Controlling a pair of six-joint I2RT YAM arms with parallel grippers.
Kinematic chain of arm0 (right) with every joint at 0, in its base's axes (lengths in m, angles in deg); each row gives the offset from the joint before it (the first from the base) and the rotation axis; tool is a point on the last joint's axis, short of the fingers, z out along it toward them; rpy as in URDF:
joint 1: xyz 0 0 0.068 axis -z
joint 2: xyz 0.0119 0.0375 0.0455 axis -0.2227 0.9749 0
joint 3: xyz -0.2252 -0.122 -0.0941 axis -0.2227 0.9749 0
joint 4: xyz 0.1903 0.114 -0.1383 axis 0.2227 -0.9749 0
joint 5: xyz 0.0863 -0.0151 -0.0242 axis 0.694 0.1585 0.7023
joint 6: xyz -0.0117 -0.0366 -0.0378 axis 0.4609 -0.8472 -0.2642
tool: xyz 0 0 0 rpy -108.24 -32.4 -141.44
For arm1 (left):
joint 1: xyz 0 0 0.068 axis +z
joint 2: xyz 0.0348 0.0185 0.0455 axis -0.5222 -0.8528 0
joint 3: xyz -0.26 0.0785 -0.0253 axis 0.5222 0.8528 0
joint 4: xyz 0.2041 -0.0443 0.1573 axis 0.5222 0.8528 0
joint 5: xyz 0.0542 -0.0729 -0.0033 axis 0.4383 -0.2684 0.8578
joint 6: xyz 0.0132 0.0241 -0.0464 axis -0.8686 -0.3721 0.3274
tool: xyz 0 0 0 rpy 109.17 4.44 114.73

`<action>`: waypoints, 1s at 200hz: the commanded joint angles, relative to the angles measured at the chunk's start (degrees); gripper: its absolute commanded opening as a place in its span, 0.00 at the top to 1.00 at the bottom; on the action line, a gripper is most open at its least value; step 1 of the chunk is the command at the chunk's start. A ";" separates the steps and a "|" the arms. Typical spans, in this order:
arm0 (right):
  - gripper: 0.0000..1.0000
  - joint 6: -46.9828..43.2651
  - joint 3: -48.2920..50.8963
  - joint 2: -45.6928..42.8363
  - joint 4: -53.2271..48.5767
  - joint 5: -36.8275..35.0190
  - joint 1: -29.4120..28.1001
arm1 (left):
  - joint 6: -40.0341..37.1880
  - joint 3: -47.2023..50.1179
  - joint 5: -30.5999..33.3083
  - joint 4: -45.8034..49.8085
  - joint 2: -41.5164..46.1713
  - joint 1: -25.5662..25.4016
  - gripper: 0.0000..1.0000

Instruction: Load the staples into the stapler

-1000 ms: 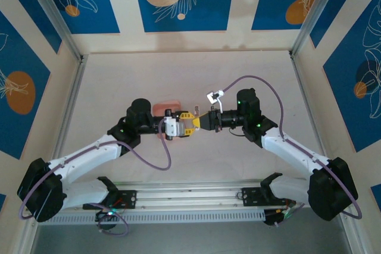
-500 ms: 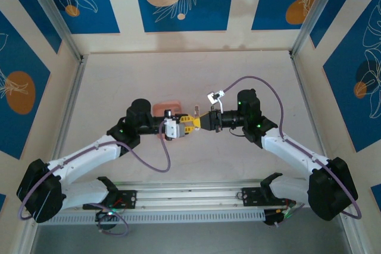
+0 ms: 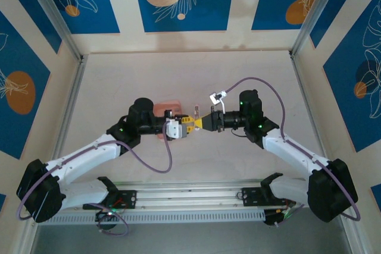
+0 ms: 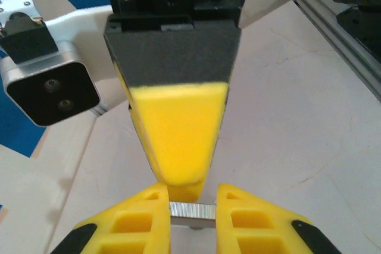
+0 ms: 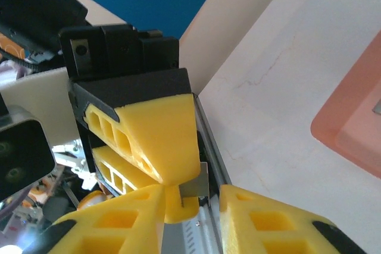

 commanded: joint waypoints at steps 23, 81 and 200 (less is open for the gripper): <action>0.44 -0.69 1.57 -7.29 -5.86 -3.72 4.94 | -3.56 -7.47 4.90 19.01 -1.87 -2.44 0.89; 0.44 -4.63 -1.20 -10.15 -30.01 -13.58 16.54 | -3.56 -23.42 22.94 43.68 -16.51 -9.98 0.89; 0.44 -4.36 4.03 -23.47 -42.33 -14.58 32.43 | 4.25 -43.53 33.04 56.90 -48.43 -17.01 0.86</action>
